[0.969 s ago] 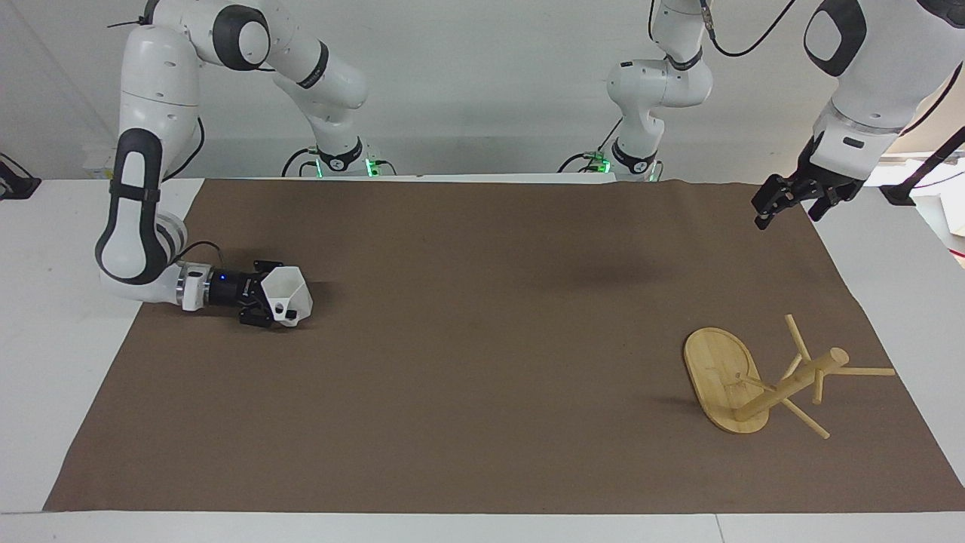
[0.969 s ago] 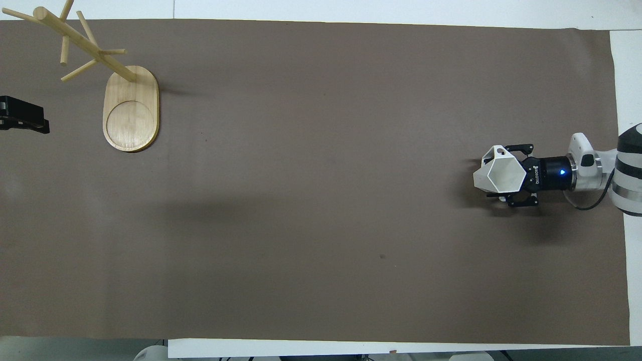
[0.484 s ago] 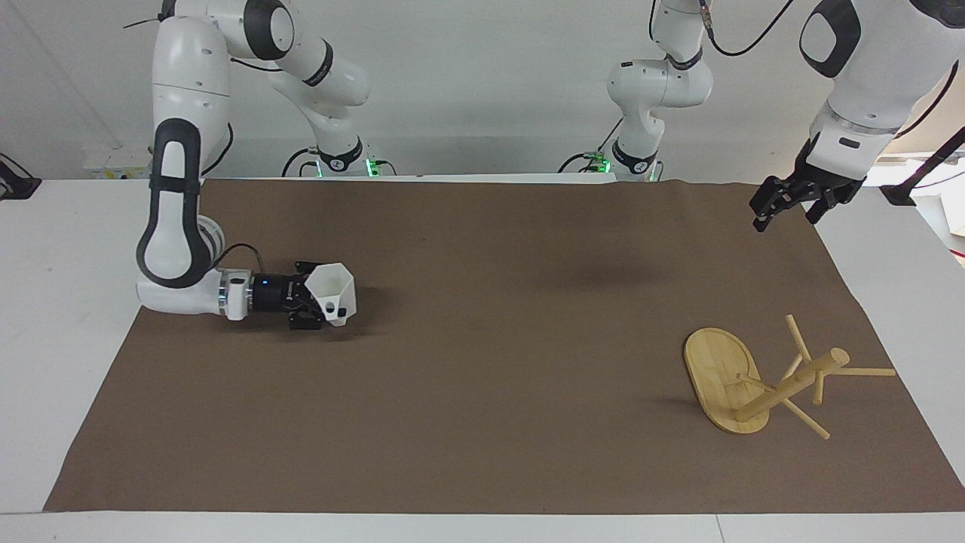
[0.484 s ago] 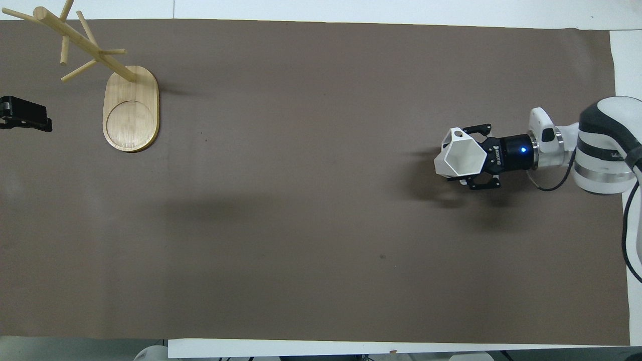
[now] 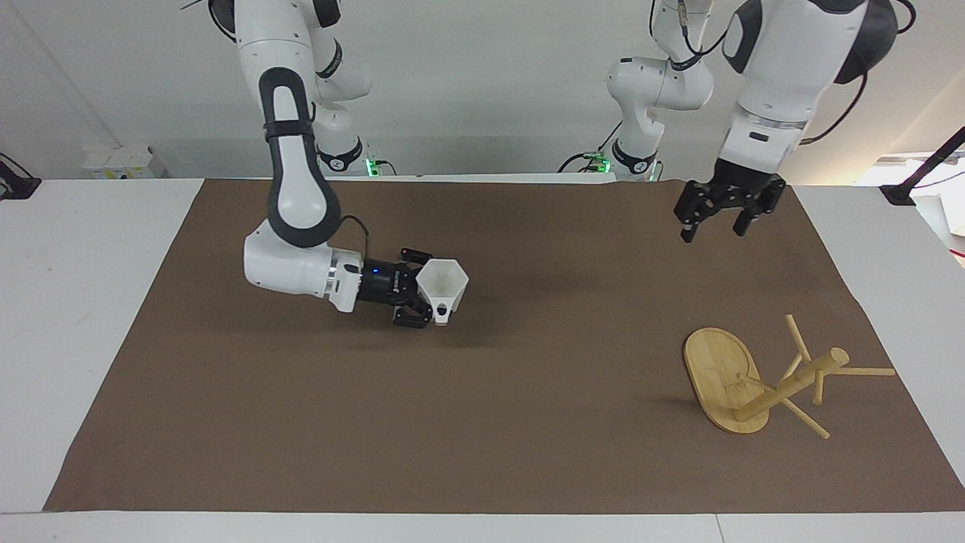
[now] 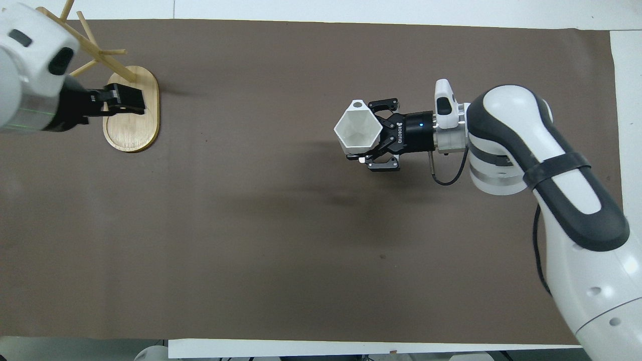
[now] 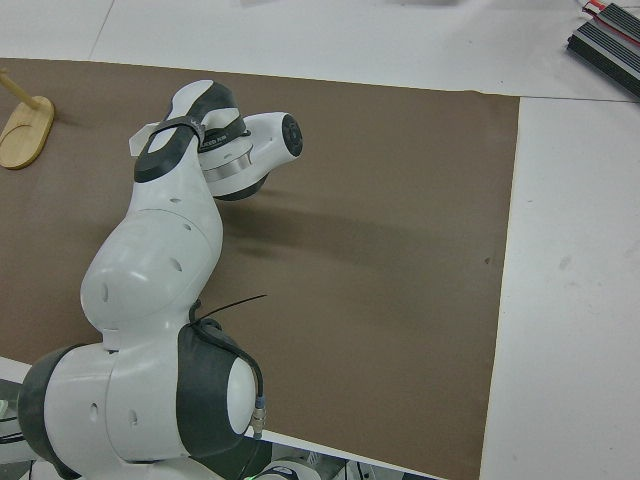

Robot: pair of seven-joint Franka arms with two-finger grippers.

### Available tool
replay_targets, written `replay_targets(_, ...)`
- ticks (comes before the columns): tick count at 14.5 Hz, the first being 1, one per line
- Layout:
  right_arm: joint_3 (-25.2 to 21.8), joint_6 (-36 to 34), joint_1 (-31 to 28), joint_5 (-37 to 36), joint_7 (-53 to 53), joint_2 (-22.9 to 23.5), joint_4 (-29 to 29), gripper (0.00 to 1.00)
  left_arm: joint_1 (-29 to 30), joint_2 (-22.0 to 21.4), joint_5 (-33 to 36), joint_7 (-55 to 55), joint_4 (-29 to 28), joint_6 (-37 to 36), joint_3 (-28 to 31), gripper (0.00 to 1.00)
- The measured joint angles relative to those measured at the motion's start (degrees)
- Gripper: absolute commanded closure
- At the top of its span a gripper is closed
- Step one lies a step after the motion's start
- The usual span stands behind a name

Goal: Hang cup on rack
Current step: 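Lift the mug with the right gripper while the left gripper approaches, then grasp the mug with the left gripper while the right gripper releases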

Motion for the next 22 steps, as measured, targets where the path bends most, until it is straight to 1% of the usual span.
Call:
replay_targets(2, -0.02, 4.26, 3.26, 0.03, 3.42, -1.31, 0.00, 0.67, -5.77, 1.59, -2.01, -6.02, 0.92, 1.26, -0.19, 0.03)
replay_targets(3, -0.03, 5.85, 4.44, 0.03, 4.75, -1.84, 0.00, 0.67, -8.05, 3.22, -2.48, -9.74, 2.19, 1.92, -0.26, 0.04)
replay_targets(5, -0.03, 8.89, 6.36, 0.04, 6.47, -2.65, 0.00, 0.67, -11.88, 8.24, -3.07, -18.57, 6.42, 3.85, -0.30, 0.07)
replay_targets(7, -0.03, 10.35, 7.61, 0.04, 7.78, -3.08, -0.01, 0.67, -14.95, 13.25, -3.19, -22.89, 10.99, 4.58, -0.35, 0.07)
replay_targets(8, -0.04, 10.47, 7.92, 0.04, 8.07, -3.14, -0.01, 0.67, -16.19, 14.85, -3.19, -23.79, 12.20, 4.58, -0.40, 0.07)
replay_targets(10, -0.05, 10.48, 8.01, 0.04, 8.14, -3.14, -0.03, 0.66, -17.48, 16.25, -3.19, -24.14, 12.35, 4.53, -0.42, 0.10)
replay_targets(13, -0.06, 10.48, 8.01, 0.04, 8.14, -3.14, -0.03, 0.66, -17.69, 16.69, -3.19, -23.91, 11.20, 4.49, -0.28, 0.13)
replay_targets(14, -0.06, 10.48, 8.01, 0.04, 8.14, -3.14, -0.03, 0.66, -17.65, 16.69, -3.19, -23.47, 10.72, 4.49, -0.15, 0.19)
replay_targets(16, -0.06, 10.48, 8.01, 0.04, 8.15, -3.14, -0.03, 0.66, -17.54, 16.69, -3.19, -22.78, 9.70, 4.48, 0.00, 0.38)
replay_targets(17, -0.06, 10.48, 8.01, 0.04, 8.15, -3.14, -0.03, 0.66, -17.52, 16.69, -3.34, -22.54, 8.95, 4.65, 0.00, 0.74)
replay_targets(18, -0.06, 10.48, 8.01, 0.04, 8.15, -3.14, -0.03, 0.66, -17.51, 16.68, -4.31, -22.46, 7.90, 5.21, 0.01, 1.00)
replay_targets(20, -0.03, 10.48, 8.05, 0.03, 8.14, -3.13, -0.10, 0.66, -17.31, 16.68, -6.62, -21.31, 5.97, 7.52, 0.07, 1.00)
replay_targets(22, 0.04, 10.48, 8.09, 0.04, 8.14, -3.14, -0.16, 0.64, -17.13, 16.63, -7.66, -19.94, 5.39, 8.58, 0.32, 1.00)
